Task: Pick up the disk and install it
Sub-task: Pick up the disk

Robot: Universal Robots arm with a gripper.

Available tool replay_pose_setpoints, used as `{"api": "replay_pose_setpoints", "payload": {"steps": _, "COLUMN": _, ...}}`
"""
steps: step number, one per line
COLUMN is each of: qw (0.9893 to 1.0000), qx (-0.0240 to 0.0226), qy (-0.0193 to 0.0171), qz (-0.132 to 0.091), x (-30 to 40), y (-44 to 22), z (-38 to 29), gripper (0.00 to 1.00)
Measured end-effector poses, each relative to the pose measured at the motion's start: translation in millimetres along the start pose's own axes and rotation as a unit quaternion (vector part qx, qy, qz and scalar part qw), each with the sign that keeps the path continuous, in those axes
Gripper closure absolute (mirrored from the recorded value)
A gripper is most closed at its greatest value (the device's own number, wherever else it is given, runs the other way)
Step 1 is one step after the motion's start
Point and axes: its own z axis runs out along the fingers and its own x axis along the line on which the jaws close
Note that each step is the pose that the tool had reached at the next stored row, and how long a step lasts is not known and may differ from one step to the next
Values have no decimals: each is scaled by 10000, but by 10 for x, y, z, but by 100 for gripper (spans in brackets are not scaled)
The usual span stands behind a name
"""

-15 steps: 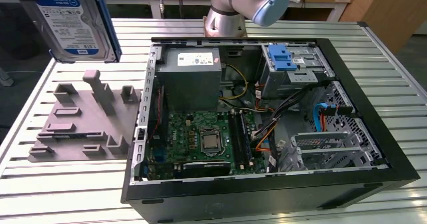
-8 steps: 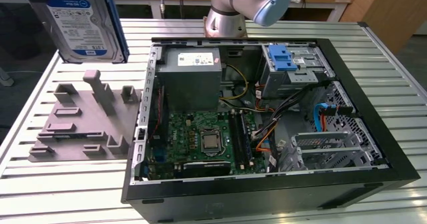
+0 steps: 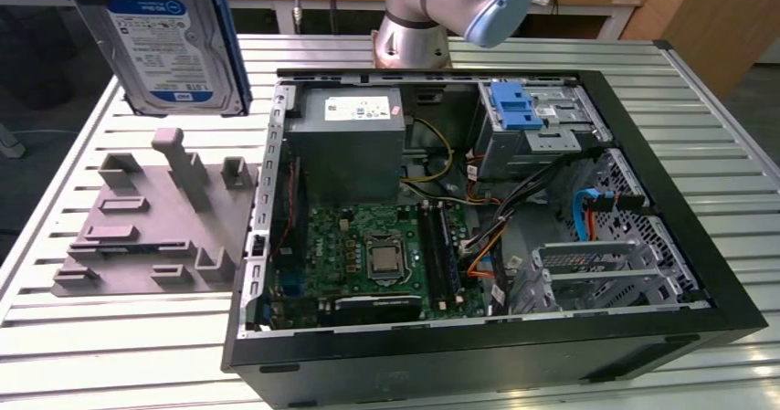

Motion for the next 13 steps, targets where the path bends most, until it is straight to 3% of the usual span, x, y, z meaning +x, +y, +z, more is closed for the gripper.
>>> {"api": "replay_pose_setpoints", "payload": {"steps": 13, "qw": 10000, "qx": -1, "qy": 1, "qz": 0, "x": -4, "y": -252, "z": -1, "gripper": 64}}
